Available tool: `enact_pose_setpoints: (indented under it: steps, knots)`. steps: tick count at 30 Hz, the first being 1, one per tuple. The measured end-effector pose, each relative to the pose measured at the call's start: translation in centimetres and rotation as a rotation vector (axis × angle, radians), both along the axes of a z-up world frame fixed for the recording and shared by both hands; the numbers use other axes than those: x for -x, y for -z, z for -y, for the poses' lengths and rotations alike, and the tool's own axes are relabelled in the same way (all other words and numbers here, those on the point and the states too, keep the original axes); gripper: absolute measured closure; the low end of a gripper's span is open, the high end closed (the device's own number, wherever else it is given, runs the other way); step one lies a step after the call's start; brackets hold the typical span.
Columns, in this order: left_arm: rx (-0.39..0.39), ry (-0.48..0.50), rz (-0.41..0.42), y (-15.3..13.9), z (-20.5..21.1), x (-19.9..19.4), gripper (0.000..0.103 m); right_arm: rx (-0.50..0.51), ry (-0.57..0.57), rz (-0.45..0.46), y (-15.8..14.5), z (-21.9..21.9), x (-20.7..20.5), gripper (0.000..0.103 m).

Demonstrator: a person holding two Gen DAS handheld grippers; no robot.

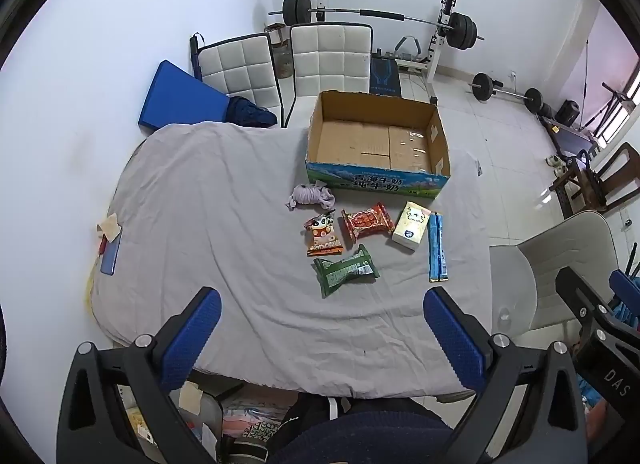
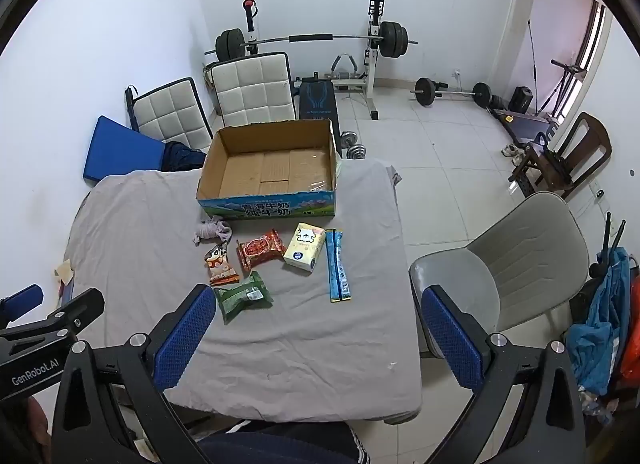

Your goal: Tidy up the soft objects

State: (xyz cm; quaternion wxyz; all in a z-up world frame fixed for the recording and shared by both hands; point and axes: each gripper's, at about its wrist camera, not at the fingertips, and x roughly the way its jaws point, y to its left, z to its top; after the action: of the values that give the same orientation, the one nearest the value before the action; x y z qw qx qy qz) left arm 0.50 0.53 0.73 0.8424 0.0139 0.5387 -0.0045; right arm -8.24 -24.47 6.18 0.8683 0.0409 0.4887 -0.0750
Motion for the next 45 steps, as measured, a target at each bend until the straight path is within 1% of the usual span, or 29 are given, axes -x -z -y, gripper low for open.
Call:
enact_pose_setpoints:
  steps: [20,45]
  knots:
    - [-0.008,-0.004,0.016,-0.4,0.2,-0.1,0.0,0.0,-0.006,0.01,-1.0,0.0,0.0,0.0]
    - [-0.004,-0.022,0.035,-1.1,-0.2,-0.3,0.0,-0.003,-0.026,0.022,-0.9,-0.3,-0.1,0.0]
